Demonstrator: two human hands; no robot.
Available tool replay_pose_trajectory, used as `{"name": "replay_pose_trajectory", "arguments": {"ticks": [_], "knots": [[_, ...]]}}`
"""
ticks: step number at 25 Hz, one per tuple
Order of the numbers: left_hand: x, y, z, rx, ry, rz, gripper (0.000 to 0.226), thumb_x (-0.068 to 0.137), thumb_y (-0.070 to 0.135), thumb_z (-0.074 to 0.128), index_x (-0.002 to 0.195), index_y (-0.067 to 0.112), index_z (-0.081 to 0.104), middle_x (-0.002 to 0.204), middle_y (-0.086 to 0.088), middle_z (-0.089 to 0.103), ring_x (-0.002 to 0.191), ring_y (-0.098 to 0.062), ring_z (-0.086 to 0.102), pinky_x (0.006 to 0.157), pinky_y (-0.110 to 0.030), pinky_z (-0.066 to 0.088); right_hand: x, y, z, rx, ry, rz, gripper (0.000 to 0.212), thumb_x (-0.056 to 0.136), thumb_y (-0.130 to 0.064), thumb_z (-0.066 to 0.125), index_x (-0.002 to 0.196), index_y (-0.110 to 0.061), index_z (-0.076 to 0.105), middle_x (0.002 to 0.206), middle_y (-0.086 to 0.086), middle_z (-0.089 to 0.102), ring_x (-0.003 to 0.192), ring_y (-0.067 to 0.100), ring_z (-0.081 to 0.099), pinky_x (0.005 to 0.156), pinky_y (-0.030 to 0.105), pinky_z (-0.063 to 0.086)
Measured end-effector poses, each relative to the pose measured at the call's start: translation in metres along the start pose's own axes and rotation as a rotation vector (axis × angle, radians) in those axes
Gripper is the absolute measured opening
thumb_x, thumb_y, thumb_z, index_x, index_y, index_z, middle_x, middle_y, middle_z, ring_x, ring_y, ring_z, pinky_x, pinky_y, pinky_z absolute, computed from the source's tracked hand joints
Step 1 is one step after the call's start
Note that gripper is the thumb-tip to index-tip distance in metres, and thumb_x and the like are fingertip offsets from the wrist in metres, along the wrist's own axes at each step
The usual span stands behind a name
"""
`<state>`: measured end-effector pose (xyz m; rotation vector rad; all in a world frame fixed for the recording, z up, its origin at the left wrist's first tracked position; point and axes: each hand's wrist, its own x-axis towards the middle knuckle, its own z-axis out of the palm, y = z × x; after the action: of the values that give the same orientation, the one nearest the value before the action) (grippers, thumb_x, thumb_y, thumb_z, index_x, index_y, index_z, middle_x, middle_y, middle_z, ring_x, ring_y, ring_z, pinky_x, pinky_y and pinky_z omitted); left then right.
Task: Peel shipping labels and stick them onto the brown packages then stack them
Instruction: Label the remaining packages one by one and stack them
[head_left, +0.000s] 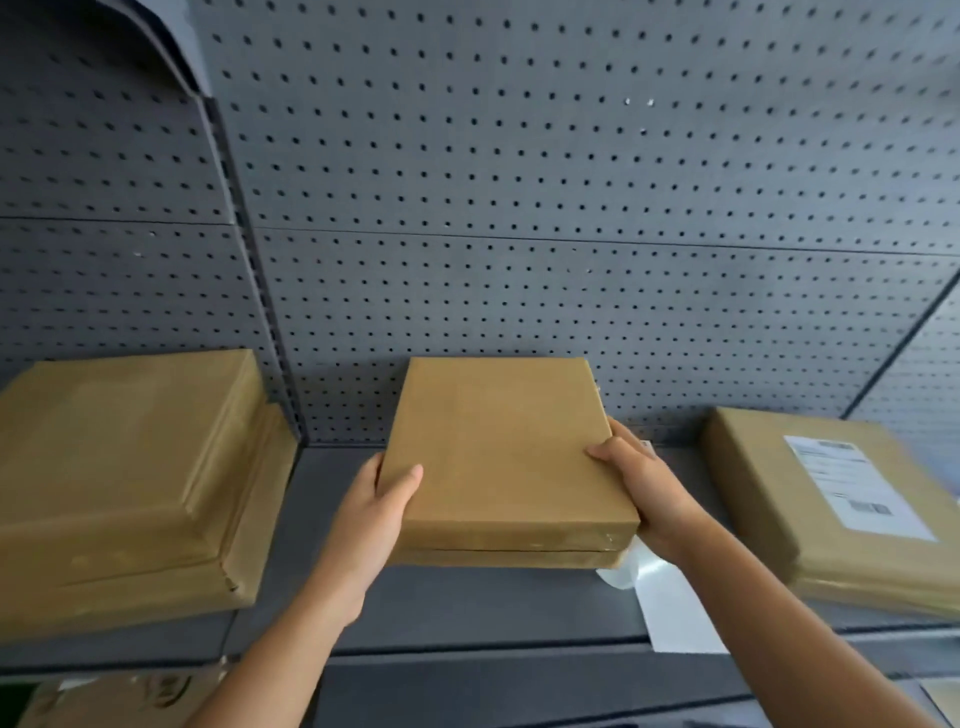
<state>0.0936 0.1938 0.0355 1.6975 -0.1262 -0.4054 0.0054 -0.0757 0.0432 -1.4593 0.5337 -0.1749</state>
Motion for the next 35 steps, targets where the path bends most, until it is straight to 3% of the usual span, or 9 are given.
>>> {"name": "replay_pose_trajectory", "arguments": {"ticks": [5,14,18,20,22,25,28,31,35], "knots": [[-0.001,-0.033,0.013,0.036,0.028,-0.068,0.048,0.098,0.050,0.055,0.142,0.033,0.047,0.124,0.019,0.061,0.114,-0.007,0.057,0.094,-0.034,0.043,0.009,0.037,-0.009,-0.052,-0.015,0.059,0.046,0.077,-0.030,0.057,0.118,-0.048,0.065,0.119,0.000,0.073,0.118,0.032,0.064,0.106,0.058,0.044],[-0.005,-0.057,0.014,0.079,0.091,-0.108,0.054,0.099,0.047,0.056,0.147,0.029,0.041,0.123,0.012,0.059,0.111,-0.012,0.054,0.091,-0.033,0.038,0.014,0.070,-0.005,-0.088,-0.119,0.076,0.051,0.084,-0.026,0.052,0.130,-0.048,0.057,0.127,-0.001,0.069,0.123,0.031,0.062,0.108,0.060,0.038],[-0.006,-0.057,0.015,0.078,0.084,-0.104,0.055,0.098,0.048,0.056,0.148,0.028,0.042,0.128,0.008,0.059,0.115,-0.014,0.053,0.094,-0.034,0.038,0.015,0.068,-0.007,-0.102,-0.139,0.066,0.049,0.086,-0.027,0.054,0.130,-0.048,0.057,0.126,-0.004,0.070,0.118,0.026,0.065,0.100,0.057,0.049],[-0.007,-0.055,0.014,0.087,0.086,-0.105,0.054,0.099,0.046,0.056,0.148,0.027,0.042,0.132,0.006,0.058,0.116,-0.015,0.052,0.095,-0.035,0.038,0.012,0.064,-0.010,-0.130,-0.097,0.030,0.050,0.088,-0.028,0.058,0.136,-0.042,0.055,0.130,-0.011,0.067,0.118,0.017,0.065,0.089,0.040,0.056],[-0.008,-0.052,0.013,0.188,0.121,-0.061,0.056,0.100,0.045,0.055,0.150,0.028,0.038,0.147,0.004,0.052,0.128,-0.018,0.050,0.103,-0.039,0.039,0.007,0.060,-0.021,-0.182,0.013,-0.014,0.054,0.094,-0.028,0.062,0.146,-0.031,0.047,0.139,-0.015,0.055,0.131,0.008,0.052,0.100,0.027,0.042],[-0.009,-0.033,0.018,0.436,0.158,0.164,0.063,0.100,0.045,0.053,0.156,0.030,0.029,0.164,0.008,0.031,0.149,-0.017,0.031,0.119,-0.045,0.030,-0.003,0.056,-0.060,-0.447,0.288,-0.113,0.044,0.099,-0.024,0.059,0.142,-0.023,0.051,0.138,-0.007,0.051,0.130,0.010,0.047,0.102,0.026,0.035],[-0.007,-0.007,0.049,0.584,0.058,0.384,0.058,0.101,0.044,0.049,0.155,0.033,0.030,0.163,0.016,0.029,0.148,-0.015,0.034,0.117,-0.042,0.033,-0.013,0.064,-0.102,-0.675,0.469,-0.066,0.043,0.098,-0.026,0.059,0.139,-0.017,0.052,0.135,0.004,0.051,0.123,0.022,0.053,0.099,0.032,0.042],[-0.004,0.007,0.098,0.630,-0.137,0.528,0.053,0.102,0.044,0.048,0.153,0.036,0.034,0.157,0.024,0.033,0.139,-0.006,0.043,0.113,-0.031,0.037,-0.017,0.080,-0.118,-0.730,0.449,0.101,0.057,0.096,-0.037,0.062,0.146,-0.014,0.044,0.142,0.011,0.049,0.123,0.027,0.054,0.101,0.037,0.045],[0.000,0.011,0.165,0.536,-0.412,0.542,0.043,0.103,0.036,0.052,0.146,0.036,0.046,0.144,0.028,0.045,0.130,0.007,0.039,0.111,-0.023,0.033,-0.013,0.093,-0.113,-0.666,0.432,0.116,0.061,0.094,-0.039,0.065,0.145,-0.012,0.043,0.133,0.009,0.058,0.115,0.026,0.059,0.097,0.038,0.051]]}}
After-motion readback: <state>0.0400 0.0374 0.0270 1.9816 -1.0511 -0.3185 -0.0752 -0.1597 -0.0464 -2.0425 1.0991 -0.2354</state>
